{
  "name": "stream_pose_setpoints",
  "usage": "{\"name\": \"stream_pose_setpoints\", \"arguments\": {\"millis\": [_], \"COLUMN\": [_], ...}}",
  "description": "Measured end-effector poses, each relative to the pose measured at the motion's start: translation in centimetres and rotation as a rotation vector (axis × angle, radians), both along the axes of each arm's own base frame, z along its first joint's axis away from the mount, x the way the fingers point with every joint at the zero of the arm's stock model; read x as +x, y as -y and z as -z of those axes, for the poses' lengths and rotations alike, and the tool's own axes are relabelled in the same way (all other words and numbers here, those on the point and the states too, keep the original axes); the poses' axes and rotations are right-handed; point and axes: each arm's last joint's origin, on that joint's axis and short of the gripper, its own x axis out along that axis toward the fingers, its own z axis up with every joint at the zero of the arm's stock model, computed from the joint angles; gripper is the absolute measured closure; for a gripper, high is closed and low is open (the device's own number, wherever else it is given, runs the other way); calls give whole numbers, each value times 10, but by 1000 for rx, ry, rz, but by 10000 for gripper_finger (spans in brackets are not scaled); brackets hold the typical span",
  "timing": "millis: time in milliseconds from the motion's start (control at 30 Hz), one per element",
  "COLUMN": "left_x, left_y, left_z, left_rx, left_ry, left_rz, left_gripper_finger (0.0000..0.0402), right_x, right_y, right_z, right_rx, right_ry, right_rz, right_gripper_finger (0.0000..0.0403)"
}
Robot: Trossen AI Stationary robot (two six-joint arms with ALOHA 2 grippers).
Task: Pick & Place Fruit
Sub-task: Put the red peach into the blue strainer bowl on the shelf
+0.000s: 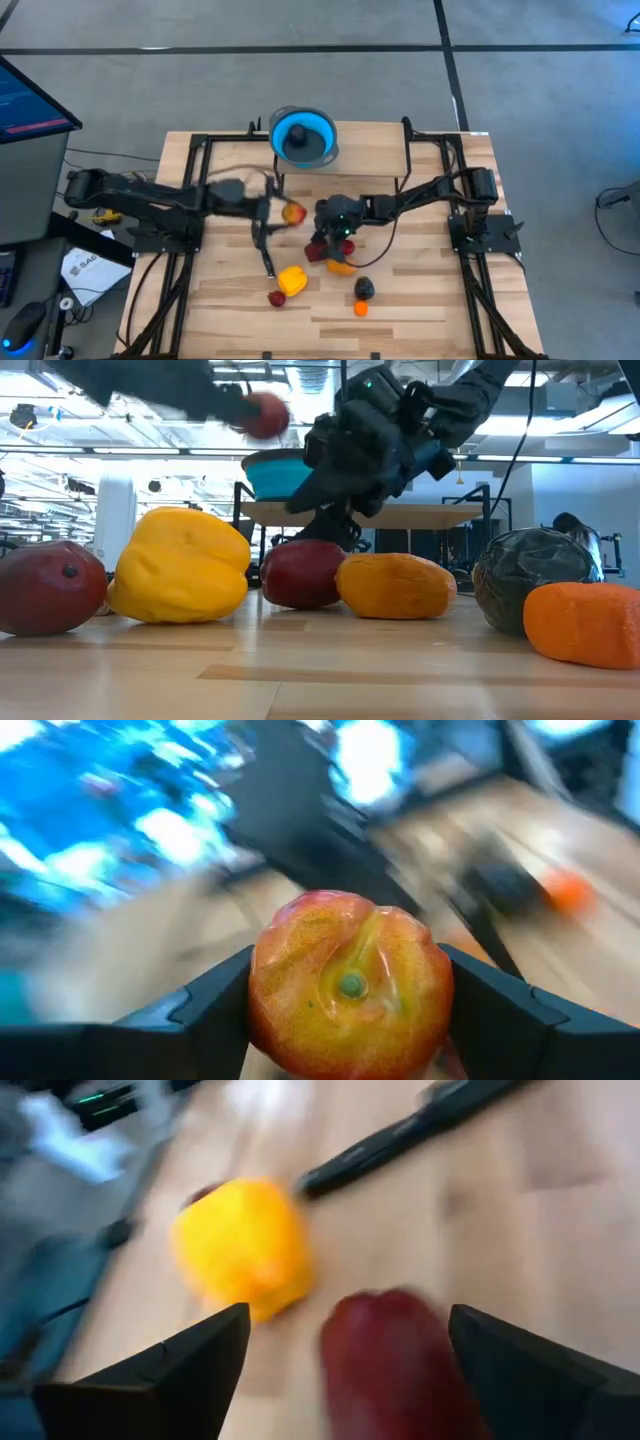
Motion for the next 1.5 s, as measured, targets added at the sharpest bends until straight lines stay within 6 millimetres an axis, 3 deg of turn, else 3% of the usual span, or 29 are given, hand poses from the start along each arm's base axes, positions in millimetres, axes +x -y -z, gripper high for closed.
{"name": "stream_pose_setpoints", "arguments": {"millis": [100,200,300,467,600,1033,1500], "left_x": [-5,2,15,32,32,18,14], "left_y": [-18,-43,-71,-111,-131,-149,-156], "left_z": [-40,-65,-75,-73,-73,-62,-55], "left_rx": [-20,-41,-45,-74,-88,-290,-344], "left_ry": [118,107,27,-120,-165,-280,-320], "left_rz": [-115,-229,-328,-541,-678,-654,-696], "left_gripper_finger": [134,134,134,132,125,120,119], "right_x": [4,6,8,8,8,8,8], "right_y": [-11,-19,-22,-22,-23,-22,-22], "right_z": [-4,-9,-12,-14,-13,-14,-14], "right_rx": [-120,-223,-293,-281,-268,-273,-273], "right_ry": [64,130,173,185,183,189,191], "right_rz": [136,269,368,407,413,411,412], "right_gripper_finger": [79,88,93,97,97,97,97]}}
